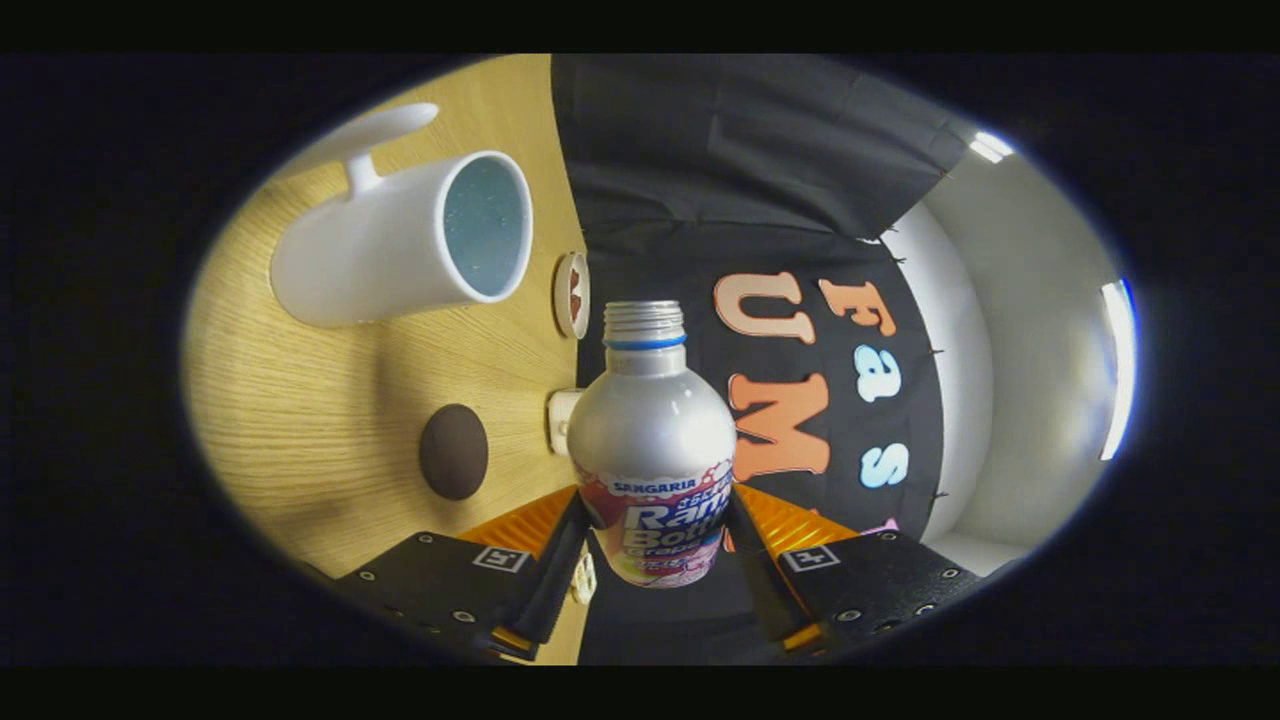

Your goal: Take the bottle from table, then pour the juice into the cup, finally place the bottle on the coaster

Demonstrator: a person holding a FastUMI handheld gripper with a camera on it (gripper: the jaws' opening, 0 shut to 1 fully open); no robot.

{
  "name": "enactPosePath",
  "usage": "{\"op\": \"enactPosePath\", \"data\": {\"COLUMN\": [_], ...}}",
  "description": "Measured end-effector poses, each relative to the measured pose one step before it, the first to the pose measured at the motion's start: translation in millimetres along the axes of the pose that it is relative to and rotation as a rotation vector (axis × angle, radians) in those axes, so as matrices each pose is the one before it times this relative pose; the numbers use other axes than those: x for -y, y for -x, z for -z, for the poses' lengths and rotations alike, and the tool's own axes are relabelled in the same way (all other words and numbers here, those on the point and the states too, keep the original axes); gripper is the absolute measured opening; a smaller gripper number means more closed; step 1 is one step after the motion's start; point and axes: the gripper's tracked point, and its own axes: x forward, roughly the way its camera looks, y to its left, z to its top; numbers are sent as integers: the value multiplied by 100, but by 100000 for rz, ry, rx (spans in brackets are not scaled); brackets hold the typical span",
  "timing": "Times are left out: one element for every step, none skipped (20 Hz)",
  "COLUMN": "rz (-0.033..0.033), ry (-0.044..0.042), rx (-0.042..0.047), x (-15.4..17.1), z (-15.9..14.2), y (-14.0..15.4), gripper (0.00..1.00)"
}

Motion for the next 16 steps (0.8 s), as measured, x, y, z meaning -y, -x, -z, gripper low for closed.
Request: {"op": "enactPosePath", "data": {"rz": [57, -124, 141, 842, 859, 411, -59, 3, 230, 440, 167, 127, -38, -111, 206, 85], "ry": [1093, 1349, 1773, 2322, 2278, 1530, 821, 375, 704, 731, 493, 228, 130, 274, 444, 462], "rx": [527, 927, 853, 810, 623, 596, 498, 392, 199, 238, 117, 0, -107, 34, 40, 69], "x": [-111, 0, 72, 294, 121, 1, -68, -12, 101, 151, 60, 28, -29, 36, 134, 34], "z": [-150, -136, -155, -50, -235, -59, -88, -5, -7, 61, 25, 68, 198, -70, 8, -50], "y": [158, -165, -122, -154, 119, 111, 147, -223, -149, -75, 74, 44, 29, -16, 40, 105], "gripper": [76, 76, 76, 76, 76, 76, 76, 77, 76, 76, 76, 76, 76, 76, 76, 76]}}
